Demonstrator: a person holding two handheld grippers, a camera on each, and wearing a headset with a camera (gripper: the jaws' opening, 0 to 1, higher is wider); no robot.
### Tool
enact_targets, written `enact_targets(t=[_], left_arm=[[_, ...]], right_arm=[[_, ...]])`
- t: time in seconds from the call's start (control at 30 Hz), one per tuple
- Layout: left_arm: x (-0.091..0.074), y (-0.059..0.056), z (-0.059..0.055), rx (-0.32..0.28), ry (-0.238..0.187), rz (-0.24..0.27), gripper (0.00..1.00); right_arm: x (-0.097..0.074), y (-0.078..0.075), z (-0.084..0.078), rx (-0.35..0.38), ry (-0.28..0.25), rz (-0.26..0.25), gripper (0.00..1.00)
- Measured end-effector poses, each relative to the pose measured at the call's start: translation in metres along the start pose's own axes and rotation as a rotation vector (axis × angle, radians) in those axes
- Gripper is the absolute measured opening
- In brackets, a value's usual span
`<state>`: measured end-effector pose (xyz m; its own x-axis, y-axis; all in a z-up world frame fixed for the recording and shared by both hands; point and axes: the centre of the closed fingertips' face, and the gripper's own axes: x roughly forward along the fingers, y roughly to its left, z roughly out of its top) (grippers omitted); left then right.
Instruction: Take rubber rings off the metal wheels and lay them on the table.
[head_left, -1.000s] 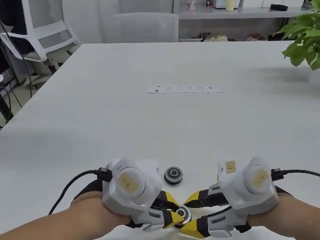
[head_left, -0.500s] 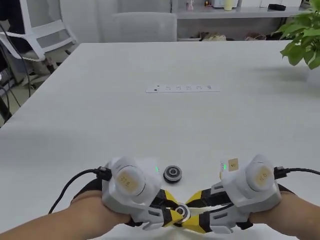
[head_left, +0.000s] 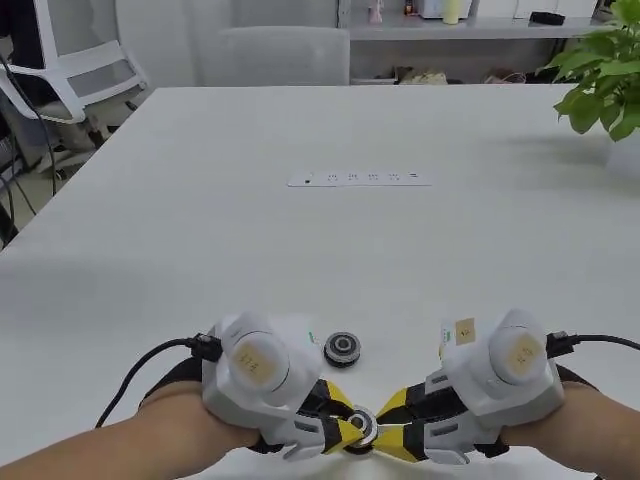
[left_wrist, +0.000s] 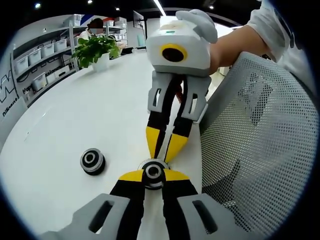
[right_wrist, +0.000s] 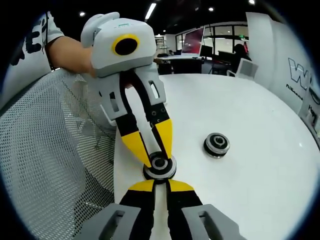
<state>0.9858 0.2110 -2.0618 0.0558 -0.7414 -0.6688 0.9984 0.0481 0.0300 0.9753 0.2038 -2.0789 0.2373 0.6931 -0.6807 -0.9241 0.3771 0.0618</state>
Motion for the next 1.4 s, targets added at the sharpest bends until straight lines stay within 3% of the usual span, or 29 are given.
enact_targets(t=[0.4, 0.5, 0.63, 0.73, 1.1, 1.4], left_arm=[[0.000, 0.000, 0.000, 0.001, -0.004, 0.000, 0.07], [0.000, 0.000, 0.000, 0.001, -0.004, -0.001, 0.07], [0.000, 0.000, 0.000, 0.001, -0.006, -0.001, 0.07], [0.000, 0.000, 0.000, 0.000, -0.007, -0.001, 0.07], [0.000, 0.000, 0.000, 0.000, -0.006, 0.001, 0.07], [0.001, 0.000, 0.000, -0.002, -0.008, 0.003, 0.07]], right_arm=[[-0.002, -0.002, 0.001, -0.006, -0.007, -0.003, 0.00], [-0.004, -0.002, 0.003, 0.006, -0.025, -0.001, 0.14], [-0.001, 0.001, 0.006, 0.002, -0.044, 0.009, 0.17], [0.004, 0.005, 0.009, -0.007, -0.055, 0.019, 0.25], [0.012, -0.006, 0.016, -0.005, -0.098, -0.017, 0.34], [0.012, 0.001, 0.015, -0.015, -0.103, 0.004, 0.25]])
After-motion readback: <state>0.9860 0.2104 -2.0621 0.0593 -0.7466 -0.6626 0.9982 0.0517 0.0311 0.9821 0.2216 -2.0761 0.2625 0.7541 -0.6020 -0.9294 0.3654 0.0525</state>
